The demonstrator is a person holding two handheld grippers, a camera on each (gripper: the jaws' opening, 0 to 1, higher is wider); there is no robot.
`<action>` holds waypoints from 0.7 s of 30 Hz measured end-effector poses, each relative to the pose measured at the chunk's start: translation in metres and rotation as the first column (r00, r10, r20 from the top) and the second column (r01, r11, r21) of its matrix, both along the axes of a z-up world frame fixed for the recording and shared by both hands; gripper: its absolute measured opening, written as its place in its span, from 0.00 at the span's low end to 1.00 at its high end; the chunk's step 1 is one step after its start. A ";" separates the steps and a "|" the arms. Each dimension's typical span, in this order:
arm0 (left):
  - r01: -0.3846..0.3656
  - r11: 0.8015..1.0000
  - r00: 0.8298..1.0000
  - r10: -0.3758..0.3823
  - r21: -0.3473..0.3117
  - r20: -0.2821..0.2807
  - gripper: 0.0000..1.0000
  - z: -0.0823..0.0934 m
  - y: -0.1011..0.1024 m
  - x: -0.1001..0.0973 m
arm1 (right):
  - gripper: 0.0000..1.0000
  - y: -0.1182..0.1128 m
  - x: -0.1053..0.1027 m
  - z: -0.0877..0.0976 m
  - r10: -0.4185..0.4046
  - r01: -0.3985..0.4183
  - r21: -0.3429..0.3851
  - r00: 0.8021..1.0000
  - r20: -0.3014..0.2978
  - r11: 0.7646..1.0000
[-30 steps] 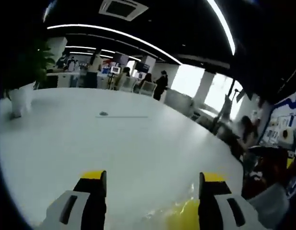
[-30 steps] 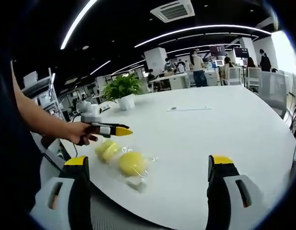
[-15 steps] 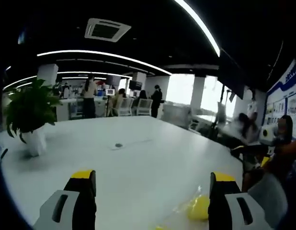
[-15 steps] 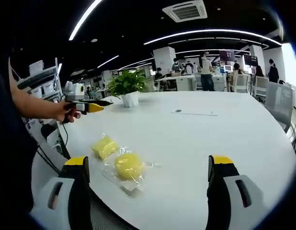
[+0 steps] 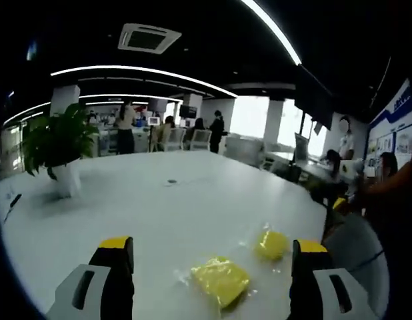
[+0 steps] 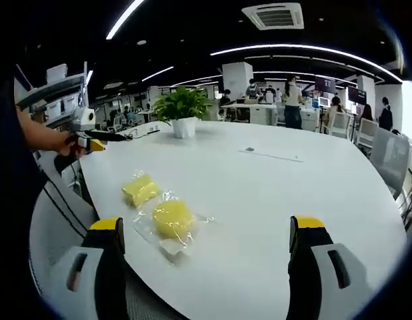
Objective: Compare the silicone blocks by pressing each to a similar depth, holding the contact briefly, and releasing to observe deformation and rebound differences across the visible hardness samples.
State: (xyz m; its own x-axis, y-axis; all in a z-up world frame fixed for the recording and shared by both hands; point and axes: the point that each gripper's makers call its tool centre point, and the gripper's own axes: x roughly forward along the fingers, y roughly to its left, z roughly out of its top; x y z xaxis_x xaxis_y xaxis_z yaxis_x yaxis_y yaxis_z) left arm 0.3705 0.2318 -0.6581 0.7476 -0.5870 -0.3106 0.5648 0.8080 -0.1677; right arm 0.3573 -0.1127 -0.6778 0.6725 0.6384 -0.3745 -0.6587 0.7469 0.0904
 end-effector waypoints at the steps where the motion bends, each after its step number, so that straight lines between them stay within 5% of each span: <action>1: -0.004 1.000 1.000 0.004 0.010 0.002 1.00 -0.003 0.004 -0.005 | 0.97 -0.001 0.000 -0.001 -0.004 0.005 0.006 1.000 -0.006 1.000; 21: -0.055 0.998 0.997 0.057 0.033 -0.050 1.00 -0.018 0.038 -0.038 | 0.97 -0.009 -0.017 -0.022 -0.011 0.009 -0.061 0.999 -0.041 0.998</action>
State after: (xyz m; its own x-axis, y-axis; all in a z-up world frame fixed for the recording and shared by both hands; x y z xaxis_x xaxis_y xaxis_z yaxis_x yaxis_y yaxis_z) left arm 0.3322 0.2698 -0.6758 0.7618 -0.5337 -0.3672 0.5097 0.8437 -0.1688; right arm 0.3403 -0.1213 -0.6999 0.6619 0.6071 -0.4397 -0.6480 0.7583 0.0717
